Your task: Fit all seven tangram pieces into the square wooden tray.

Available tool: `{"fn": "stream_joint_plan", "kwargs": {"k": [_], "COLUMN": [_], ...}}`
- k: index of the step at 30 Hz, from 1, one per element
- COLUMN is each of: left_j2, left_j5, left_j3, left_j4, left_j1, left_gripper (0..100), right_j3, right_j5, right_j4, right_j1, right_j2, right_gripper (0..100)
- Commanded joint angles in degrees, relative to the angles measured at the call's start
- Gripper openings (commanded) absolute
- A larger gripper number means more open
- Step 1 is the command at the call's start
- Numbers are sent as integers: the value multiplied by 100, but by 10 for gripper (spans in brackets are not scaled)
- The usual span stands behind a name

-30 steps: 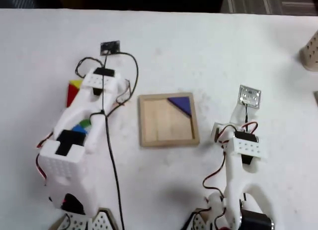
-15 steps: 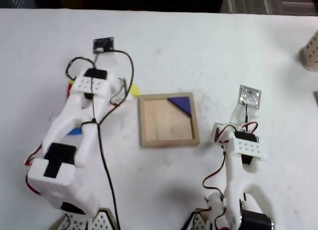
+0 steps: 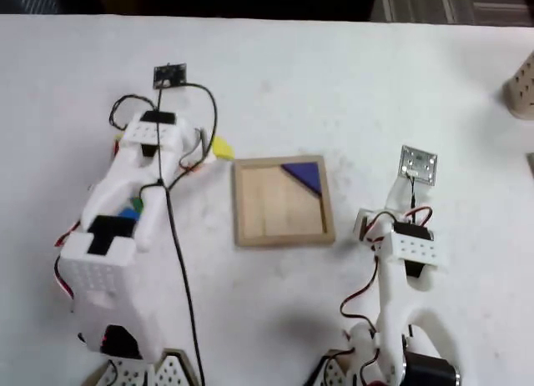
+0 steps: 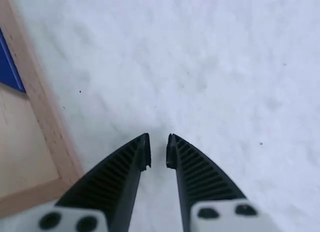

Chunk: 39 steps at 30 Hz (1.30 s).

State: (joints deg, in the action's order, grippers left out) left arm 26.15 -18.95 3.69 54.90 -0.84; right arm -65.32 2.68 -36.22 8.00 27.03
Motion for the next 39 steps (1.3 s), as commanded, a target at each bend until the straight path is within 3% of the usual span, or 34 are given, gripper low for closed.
{"fn": "stream_joint_plan", "kwargs": {"k": [1,8,15,25,33,39], "left_j2": [154,532,541,-374,-1402,-2519], "left_j5": [70,519,554,308,281,237], "left_j3": [-440,-941,-967,-791,202,1196], "left_j4": [26,167,255,1169,1204,1055], "left_j1": [-22,-13,-13,101,796,1727], "left_gripper": [317,181,164,146,146,146], "right_j3": [26,26,26,26,26,26], "right_j5": [-70,-70,-70,-70,-70,-70], "right_j4": [84,84,84,84,84,84], "right_j1": [-48,-48,-48,-48,-48,-48], "right_j2": [215,215,215,215,215,215], "right_gripper": [60,60,60,60,60,61]}}
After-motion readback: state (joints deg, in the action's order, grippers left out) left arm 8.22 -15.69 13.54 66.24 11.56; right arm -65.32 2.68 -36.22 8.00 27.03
